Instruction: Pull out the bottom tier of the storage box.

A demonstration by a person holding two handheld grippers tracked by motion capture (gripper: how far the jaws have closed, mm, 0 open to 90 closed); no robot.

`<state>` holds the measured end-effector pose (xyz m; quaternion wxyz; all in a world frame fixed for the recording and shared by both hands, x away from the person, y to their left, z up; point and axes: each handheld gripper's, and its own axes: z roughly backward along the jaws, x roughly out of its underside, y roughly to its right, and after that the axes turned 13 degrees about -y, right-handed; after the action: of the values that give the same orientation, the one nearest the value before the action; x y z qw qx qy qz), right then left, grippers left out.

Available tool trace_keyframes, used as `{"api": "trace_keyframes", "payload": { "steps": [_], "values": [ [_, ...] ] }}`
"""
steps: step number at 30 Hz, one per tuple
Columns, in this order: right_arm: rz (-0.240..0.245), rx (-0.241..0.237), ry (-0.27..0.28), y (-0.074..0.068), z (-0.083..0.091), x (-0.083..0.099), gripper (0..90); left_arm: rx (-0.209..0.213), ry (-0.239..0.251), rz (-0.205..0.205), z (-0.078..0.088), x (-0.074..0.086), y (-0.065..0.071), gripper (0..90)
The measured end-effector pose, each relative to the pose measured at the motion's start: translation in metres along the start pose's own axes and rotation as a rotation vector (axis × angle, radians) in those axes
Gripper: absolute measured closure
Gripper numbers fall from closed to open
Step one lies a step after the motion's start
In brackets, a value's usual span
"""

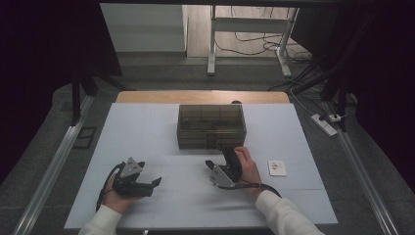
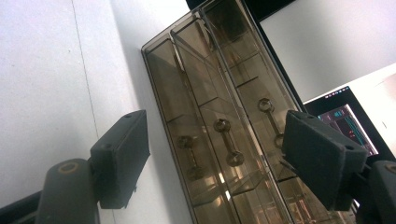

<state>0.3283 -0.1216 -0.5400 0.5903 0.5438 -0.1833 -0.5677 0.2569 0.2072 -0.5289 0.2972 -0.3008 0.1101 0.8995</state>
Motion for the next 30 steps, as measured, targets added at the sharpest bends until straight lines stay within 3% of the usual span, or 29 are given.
{"api": "trace_keyframes", "payload": {
  "steps": [19,30],
  "values": [
    [0.018,-0.007,-0.005,0.000,-0.008,0.000,25.3,0.001,0.001,0.000,0.000,0.000,0.000,13.9],
    [0.050,-0.019,-0.004,-0.001,-0.013,0.001,31.6,0.000,0.001,0.001,0.000,0.000,-0.001,13.9]
  ]
}}
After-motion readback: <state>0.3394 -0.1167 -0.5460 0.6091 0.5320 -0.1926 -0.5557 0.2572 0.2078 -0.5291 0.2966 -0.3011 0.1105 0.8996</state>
